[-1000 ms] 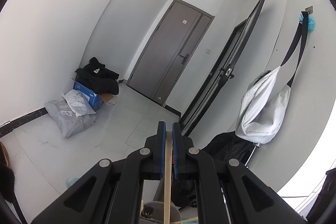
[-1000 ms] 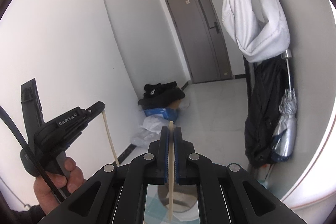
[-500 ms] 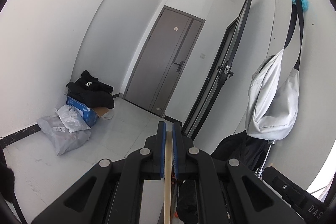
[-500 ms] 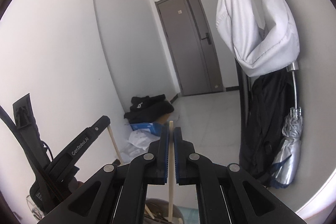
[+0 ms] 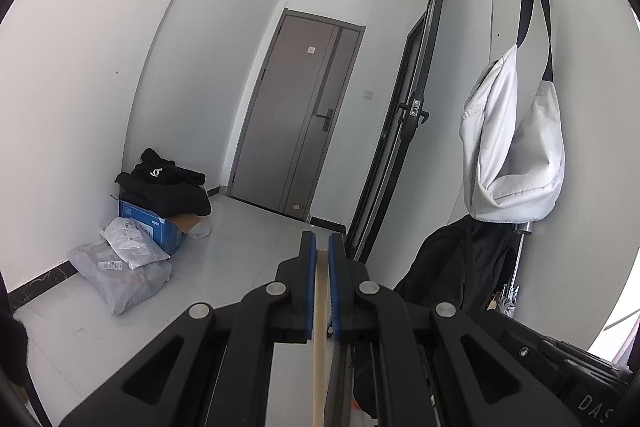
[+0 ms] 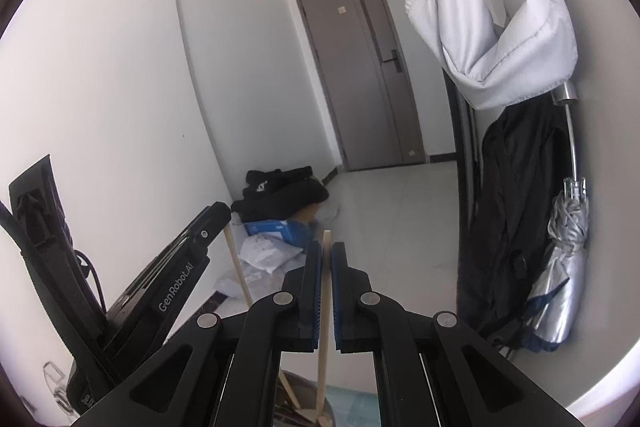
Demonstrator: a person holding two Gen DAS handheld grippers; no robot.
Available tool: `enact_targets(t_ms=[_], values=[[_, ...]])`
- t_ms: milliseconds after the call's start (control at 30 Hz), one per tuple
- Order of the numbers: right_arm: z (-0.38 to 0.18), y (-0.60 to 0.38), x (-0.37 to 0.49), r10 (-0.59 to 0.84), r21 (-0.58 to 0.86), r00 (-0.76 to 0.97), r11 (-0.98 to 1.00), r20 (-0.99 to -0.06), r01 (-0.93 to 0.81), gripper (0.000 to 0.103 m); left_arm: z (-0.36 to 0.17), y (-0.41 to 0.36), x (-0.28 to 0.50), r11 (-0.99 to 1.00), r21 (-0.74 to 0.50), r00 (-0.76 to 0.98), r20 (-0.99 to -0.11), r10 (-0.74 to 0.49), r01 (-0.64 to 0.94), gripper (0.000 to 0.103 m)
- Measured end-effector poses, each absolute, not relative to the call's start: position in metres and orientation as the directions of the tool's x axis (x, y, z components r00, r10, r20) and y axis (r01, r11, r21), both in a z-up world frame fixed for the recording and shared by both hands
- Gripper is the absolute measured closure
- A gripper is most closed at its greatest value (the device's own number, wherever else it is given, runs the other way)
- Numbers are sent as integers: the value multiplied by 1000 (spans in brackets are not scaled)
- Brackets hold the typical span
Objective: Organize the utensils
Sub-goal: 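Carry both held chopsticks up over the white holder, then open both grippers to drop the chopsticks into the holder and withdraw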
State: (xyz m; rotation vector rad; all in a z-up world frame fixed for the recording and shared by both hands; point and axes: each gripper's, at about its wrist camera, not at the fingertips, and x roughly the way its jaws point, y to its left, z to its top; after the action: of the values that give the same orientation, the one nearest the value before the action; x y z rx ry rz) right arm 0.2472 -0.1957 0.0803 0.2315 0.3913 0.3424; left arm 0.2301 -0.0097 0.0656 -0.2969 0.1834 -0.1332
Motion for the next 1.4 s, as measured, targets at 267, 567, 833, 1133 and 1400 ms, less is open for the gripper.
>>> enact_targets(t_ms=[267, 567, 833, 1133, 1400], values=[[69, -191, 240, 400, 270, 843, 910, -360, -316, 99, 59, -11, 218, 956, -258, 956, -214, -200, 142, 100], [49, -180, 223, 457, 255, 797, 888, -396, -382, 99, 53, 5, 207, 937, -315, 893, -365, -264, 149, 100], [43, -183, 207, 486, 289, 752, 873, -445, -393, 92, 68, 20, 193, 927, -357, 843, -460, -280, 114, 59], [61, -202, 157, 452, 310, 783, 887, -426, -343, 69, 87, 31, 146, 947, -320, 863, -471, -184, 28, 20], [71, -201, 112, 452, 329, 795, 883, -404, -335, 49, 98, 33, 103, 961, -275, 864, -486, -135, -4, 13]])
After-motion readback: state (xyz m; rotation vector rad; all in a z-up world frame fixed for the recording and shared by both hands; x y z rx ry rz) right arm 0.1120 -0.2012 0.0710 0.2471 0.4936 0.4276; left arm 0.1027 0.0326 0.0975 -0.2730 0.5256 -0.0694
